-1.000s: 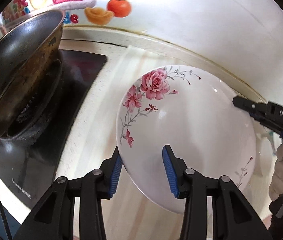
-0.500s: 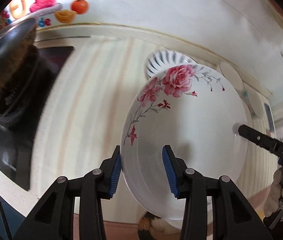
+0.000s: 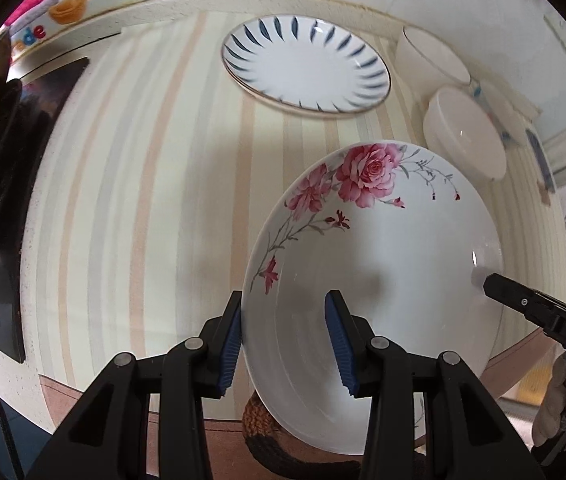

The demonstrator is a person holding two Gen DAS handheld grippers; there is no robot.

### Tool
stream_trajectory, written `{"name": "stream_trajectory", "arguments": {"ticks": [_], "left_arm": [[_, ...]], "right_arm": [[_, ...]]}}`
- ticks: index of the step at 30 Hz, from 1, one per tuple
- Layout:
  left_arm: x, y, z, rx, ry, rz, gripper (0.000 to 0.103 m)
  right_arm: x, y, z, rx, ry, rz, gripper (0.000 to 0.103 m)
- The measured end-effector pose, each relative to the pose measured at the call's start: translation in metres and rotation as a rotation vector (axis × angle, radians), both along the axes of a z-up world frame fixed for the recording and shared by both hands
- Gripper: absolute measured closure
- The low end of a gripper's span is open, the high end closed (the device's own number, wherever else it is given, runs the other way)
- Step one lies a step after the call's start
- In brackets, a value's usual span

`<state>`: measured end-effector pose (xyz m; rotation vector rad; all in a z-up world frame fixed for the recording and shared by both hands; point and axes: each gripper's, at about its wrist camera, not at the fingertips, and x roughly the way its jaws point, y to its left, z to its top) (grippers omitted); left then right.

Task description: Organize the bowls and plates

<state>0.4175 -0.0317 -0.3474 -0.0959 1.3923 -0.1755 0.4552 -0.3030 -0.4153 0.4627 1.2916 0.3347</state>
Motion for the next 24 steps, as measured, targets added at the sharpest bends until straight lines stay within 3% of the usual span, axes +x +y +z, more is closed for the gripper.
{"name": "stream_trajectory", "arguments": {"ticks": [24], "left_arm": [[0.003,-0.043,-0.032,0.099,0.064,-0.088,0.066]], "right_arm": [[0.000,-0.012,-0.021,0.018,0.093,-0.052,0.081]]}}
